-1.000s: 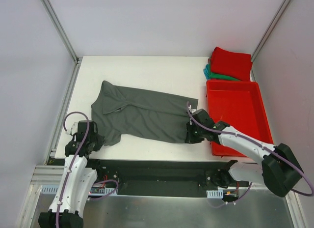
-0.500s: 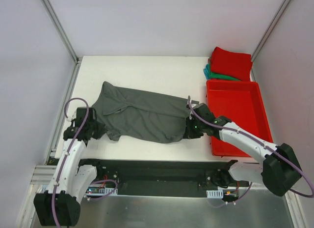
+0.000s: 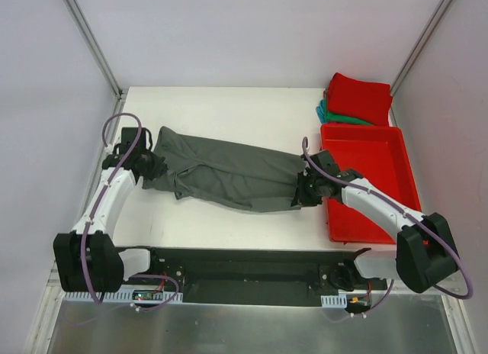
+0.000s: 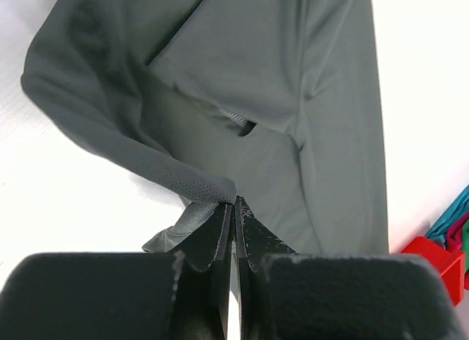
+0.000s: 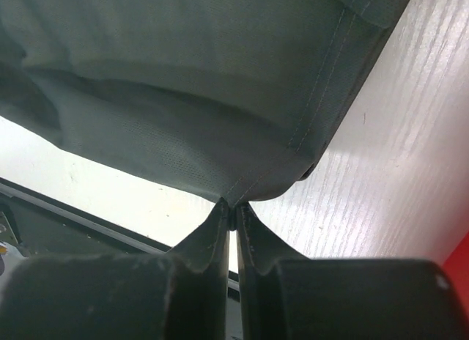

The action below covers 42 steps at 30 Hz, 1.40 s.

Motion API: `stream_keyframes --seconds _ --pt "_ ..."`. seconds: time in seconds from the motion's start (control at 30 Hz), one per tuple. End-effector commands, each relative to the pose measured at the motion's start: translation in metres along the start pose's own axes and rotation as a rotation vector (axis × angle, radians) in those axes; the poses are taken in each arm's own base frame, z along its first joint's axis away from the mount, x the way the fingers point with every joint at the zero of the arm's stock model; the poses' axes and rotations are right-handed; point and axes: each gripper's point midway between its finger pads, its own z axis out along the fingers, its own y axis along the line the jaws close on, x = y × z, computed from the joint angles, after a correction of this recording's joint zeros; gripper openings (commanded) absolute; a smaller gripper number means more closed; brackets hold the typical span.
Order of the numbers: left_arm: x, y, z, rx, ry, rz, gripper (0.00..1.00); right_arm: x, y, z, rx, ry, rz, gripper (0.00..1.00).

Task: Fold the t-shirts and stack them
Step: Fold the other side of the tshirt into a rectangle

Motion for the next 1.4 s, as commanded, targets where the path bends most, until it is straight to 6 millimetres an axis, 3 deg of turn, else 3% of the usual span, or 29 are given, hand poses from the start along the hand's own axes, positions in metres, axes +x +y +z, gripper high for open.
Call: stream_keyframes --seconds 0.0,0.7,0.83,0.87,0.9,0.97,1.03,1.07,1.17,1.3,1.37 --pt "-0.027 -0.031 0.003 0.025 -0.067 0.036 0.00 -0.006 0.005 -0.003 -0.024 0.022 0.051 0.08" --pt "-0.051 -0.071 0.072 -0.063 0.000 0.146 0.00 -0.053 -0.029 0.017 0.097 0.021 0.117 0.11" --pt "-0.056 -0.076 0.091 -0.087 0.006 0.164 0.00 -0.071 -0.042 0.022 0.159 -0.004 0.117 0.19" --pt "-0.055 -0.080 0.096 -0.080 0.022 0.171 0.03 -0.076 -0.046 0.023 0.175 -0.013 0.127 0.22" --pt "-0.055 -0.084 0.101 -0.074 0.033 0.186 0.13 -0.083 -0.049 0.023 0.195 -0.033 0.128 0.30" --pt "-0.057 -0.090 0.113 -0.076 0.047 0.217 0.53 -0.093 -0.055 0.021 0.227 -0.059 0.127 0.51" --pt "-0.062 -0.095 0.113 -0.077 0.042 0.230 0.91 -0.101 -0.047 0.014 0.200 -0.084 0.101 0.57" --pt "-0.063 -0.096 0.110 -0.074 0.044 0.241 0.99 -0.102 -0.039 0.011 0.154 -0.083 0.081 0.60" --pt "-0.058 -0.095 0.098 -0.054 0.053 0.238 0.99 -0.097 -0.008 0.003 0.033 -0.083 -0.023 0.64" --pt "-0.044 -0.083 0.083 -0.036 0.091 0.244 0.99 -0.079 0.022 0.000 -0.015 -0.065 -0.167 0.85" --pt "-0.023 -0.080 0.074 -0.021 0.124 0.282 0.99 -0.073 0.031 -0.002 -0.021 -0.068 -0.205 0.96"
